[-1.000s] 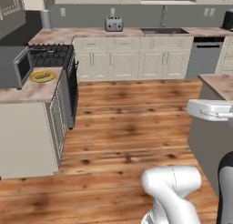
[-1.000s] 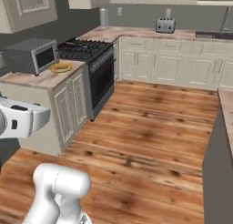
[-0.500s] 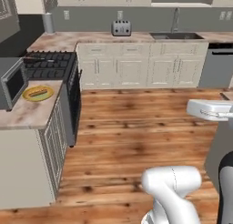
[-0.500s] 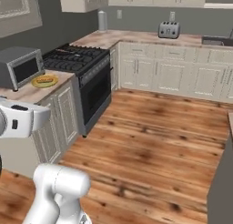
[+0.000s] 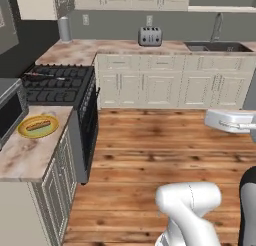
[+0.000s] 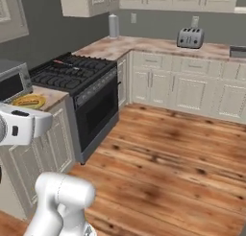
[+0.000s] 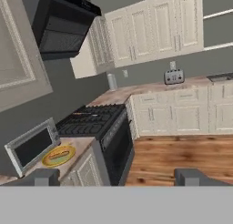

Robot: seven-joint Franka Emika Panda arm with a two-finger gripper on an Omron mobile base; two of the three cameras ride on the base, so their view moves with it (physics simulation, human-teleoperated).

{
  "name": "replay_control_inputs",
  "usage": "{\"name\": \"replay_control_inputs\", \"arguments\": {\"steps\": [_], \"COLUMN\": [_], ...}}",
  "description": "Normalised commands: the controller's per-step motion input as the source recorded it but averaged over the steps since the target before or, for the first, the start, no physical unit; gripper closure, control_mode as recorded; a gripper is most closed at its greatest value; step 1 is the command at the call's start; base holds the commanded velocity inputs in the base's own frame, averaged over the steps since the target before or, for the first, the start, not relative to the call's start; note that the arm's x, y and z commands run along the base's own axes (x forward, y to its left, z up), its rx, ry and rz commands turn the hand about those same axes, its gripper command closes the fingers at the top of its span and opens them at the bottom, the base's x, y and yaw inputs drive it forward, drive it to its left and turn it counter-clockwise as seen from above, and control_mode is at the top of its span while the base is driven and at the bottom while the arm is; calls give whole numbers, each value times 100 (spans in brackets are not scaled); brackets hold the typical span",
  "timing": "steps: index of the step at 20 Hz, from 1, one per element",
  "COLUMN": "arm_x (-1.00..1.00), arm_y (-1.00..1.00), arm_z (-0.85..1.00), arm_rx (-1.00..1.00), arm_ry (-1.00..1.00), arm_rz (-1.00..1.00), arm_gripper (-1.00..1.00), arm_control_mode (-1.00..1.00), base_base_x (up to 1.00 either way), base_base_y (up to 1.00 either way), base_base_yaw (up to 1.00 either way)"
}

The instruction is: Place the cold items (lemon and broccoli) from the fridge in one tupperware on the dining counter. Place the warm items (kebab skewer and hot dog) in the stove area in another tupperware.

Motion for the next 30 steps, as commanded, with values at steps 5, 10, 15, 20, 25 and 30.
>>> {"name": "replay_control_inputs", "arguments": {"steps": [5, 10, 15, 20, 25, 30], "arm_x": [0, 0, 0, 0, 0, 0], "arm_y": [0, 0, 0, 0, 0, 0], "arm_z": [0, 0, 0, 0, 0, 0], "arm_rx": [0, 0, 0, 0, 0, 0], "arm_ry": [0, 0, 0, 0, 0, 0], "arm_rz": [0, 0, 0, 0, 0, 0], "arm_gripper": [-100, -100, -100, -100, -100, -100], "arm_control_mode": [100, 100, 100, 100, 100, 100], "base_base_x": [100, 100, 100, 98, 94, 94], "base_base_y": [-24, -31, -32, -37, -39, -40], "base_base_yaw": [26, 36, 46, 48, 48, 49]}}
